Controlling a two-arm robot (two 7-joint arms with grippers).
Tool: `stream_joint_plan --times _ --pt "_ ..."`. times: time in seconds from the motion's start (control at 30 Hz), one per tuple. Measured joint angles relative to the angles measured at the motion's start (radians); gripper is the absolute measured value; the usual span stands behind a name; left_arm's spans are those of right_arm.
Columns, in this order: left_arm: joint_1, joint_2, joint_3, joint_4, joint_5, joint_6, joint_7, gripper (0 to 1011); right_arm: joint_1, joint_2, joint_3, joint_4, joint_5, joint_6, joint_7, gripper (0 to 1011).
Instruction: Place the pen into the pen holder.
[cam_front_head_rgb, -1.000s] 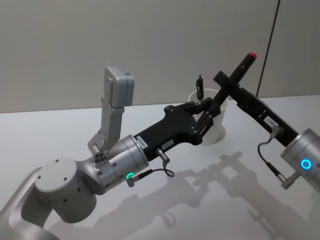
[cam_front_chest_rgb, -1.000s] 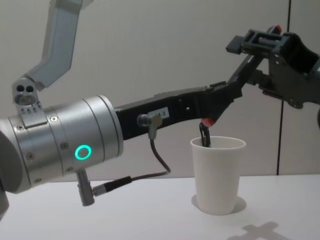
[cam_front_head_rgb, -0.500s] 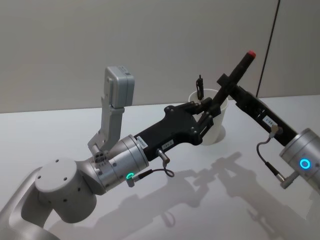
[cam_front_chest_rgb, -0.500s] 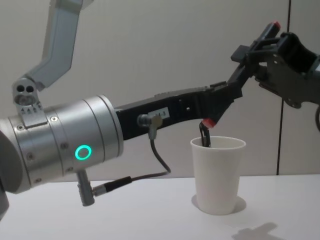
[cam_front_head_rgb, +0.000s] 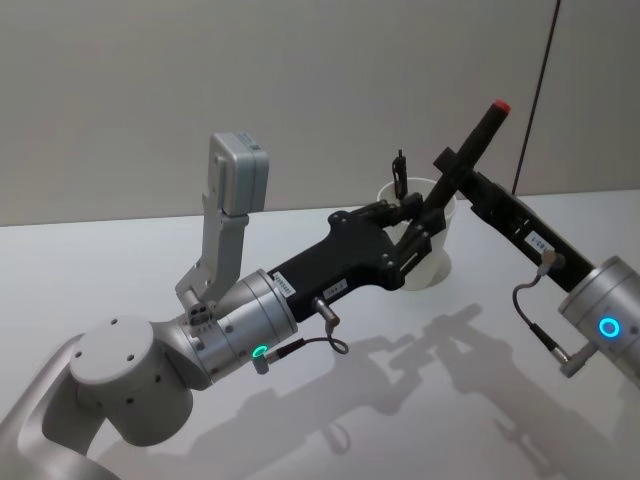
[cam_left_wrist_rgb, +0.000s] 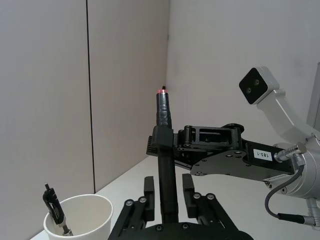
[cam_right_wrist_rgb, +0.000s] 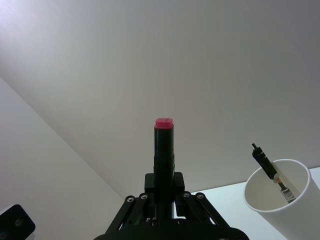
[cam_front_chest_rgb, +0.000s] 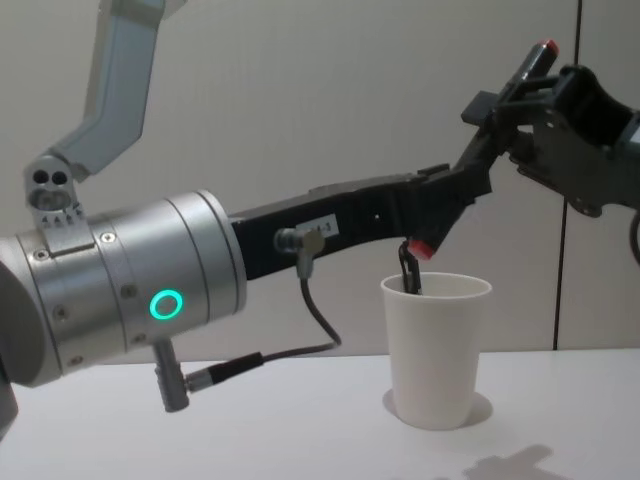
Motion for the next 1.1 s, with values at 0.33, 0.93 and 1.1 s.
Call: stream_joint_plan --times 0.33,0.93,1.1 --pt "0.0 0.0 0.0 0.0 0.0 0.0 0.0 600 0.0 0.0 0.0 0.0 0.0 0.0 0.0 203" --pt "0.0 0.0 0.0 0.0 0.0 0.0 0.0 1001 0.001 0.004 0.0 0.0 -0.003 -0.004 0.003 203" --pt "0.0 0.0 0.0 0.0 0.0 0.0 0.0 1001 0.003 0.011 0.003 0.001 -0.016 -0.013 0.005 203"
